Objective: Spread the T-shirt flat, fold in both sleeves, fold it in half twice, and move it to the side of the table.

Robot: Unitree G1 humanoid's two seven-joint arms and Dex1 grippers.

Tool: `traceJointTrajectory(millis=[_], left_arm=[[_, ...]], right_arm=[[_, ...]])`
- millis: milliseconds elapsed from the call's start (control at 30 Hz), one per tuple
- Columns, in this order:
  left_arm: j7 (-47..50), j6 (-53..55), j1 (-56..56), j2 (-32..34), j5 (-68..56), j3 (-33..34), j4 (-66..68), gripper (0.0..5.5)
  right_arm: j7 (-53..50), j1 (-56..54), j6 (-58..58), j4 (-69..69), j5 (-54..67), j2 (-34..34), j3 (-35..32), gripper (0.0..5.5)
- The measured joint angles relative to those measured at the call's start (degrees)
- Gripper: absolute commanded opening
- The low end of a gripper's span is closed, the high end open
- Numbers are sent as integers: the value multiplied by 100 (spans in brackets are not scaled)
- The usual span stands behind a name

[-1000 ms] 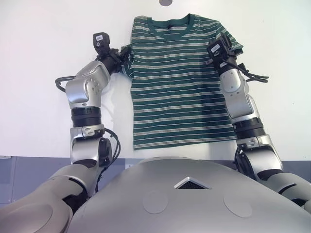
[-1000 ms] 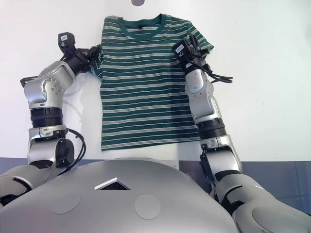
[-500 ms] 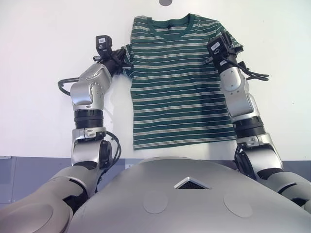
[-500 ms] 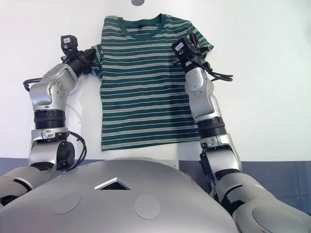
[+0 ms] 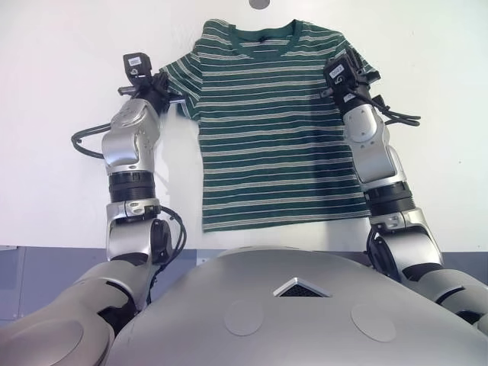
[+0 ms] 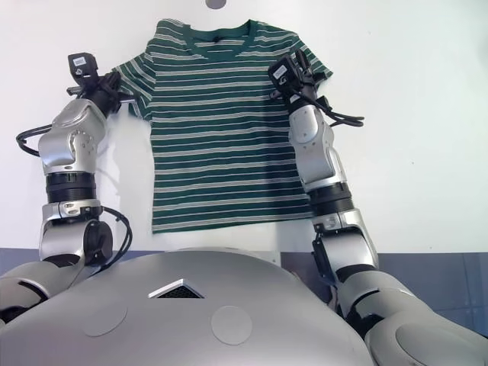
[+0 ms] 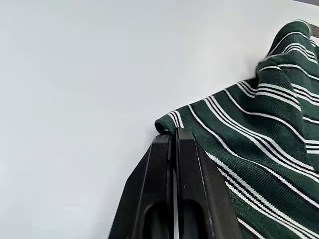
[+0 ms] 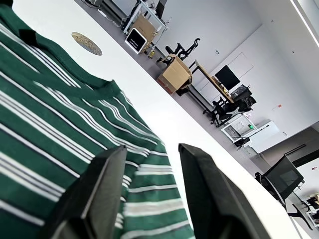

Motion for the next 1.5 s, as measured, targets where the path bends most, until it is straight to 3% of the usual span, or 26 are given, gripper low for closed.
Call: traceJointTrajectory(millis=[267, 567, 867, 1233, 1333, 1433, 1500], left_arm=[[491, 77, 525, -342, 90, -27, -791, 2], [145, -742, 619, -11, 1072, -1162, -1481, 2], [-751, -433, 643, -220, 1132, -2237, -1664, 2], [-860, -251, 459, -641, 929, -2247, -1626, 196], [-845, -542, 221, -802, 792, -2024, -1898, 202], [-764, -959, 76, -920, 686, -1823, -1968, 206], [-710, -1174, 61, -921, 679, -1700, -1959, 206]], right_arm=[[-1, 0, -1, -3, -2, -3, -6, 197], [-1, 0, -19, -1, -5, 5, 1, 197], [-10, 2, -18, 0, -6, 66, 5, 197], [-51, 1, -33, 31, -4, 107, 39, 197], [-145, -65, -60, -18, 323, 267, -326, 197], [-146, -564, 165, 57, 1127, 560, -1022, 247], [-147, -960, 533, 409, 1678, 687, -1552, 247]])
